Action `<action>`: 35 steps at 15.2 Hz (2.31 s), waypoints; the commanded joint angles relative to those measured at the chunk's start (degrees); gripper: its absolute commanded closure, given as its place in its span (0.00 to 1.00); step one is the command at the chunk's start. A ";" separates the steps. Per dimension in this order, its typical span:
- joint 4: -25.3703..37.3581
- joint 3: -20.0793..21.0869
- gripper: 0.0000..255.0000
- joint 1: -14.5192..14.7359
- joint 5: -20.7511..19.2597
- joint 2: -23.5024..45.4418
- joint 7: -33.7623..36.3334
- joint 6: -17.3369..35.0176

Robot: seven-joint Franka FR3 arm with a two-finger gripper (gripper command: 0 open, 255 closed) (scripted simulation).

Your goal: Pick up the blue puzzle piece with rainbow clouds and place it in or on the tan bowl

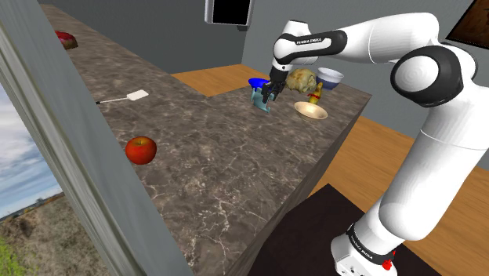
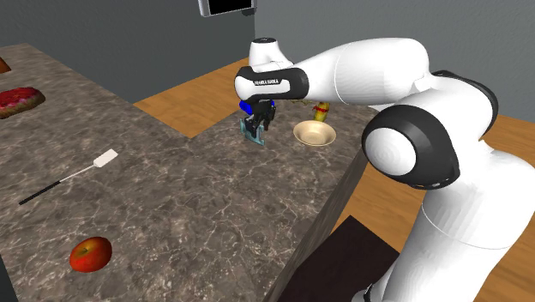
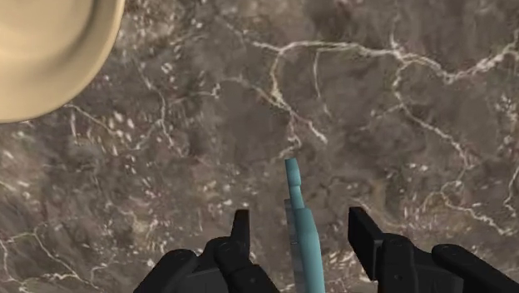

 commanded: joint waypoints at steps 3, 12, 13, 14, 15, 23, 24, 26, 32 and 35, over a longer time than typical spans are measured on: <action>0.00 0.00 1.00 0.00 0.00 0.00 0.00 0.00; 1.77 -0.03 1.00 0.00 -0.11 -0.41 0.09 -2.17; 2.39 -0.04 1.00 0.00 -0.14 -0.53 0.12 -2.91; 3.03 -0.05 1.00 0.00 -0.17 -0.63 0.15 -3.65; 3.69 -0.06 1.00 -0.01 -0.20 -0.72 0.17 -4.39; 9.53 -0.12 1.00 -0.08 -0.31 -0.96 0.31 -10.47; 10.34 -0.13 1.00 -0.10 -0.31 -0.93 0.32 -11.25; 12.03 -0.15 1.00 -0.13 -0.30 -0.82 0.34 -12.83; 17.63 -0.20 1.00 -0.28 -0.19 -0.11 0.35 -17.73; 13.88 -0.98 1.00 -1.27 -0.39 -3.12 -1.52 -17.00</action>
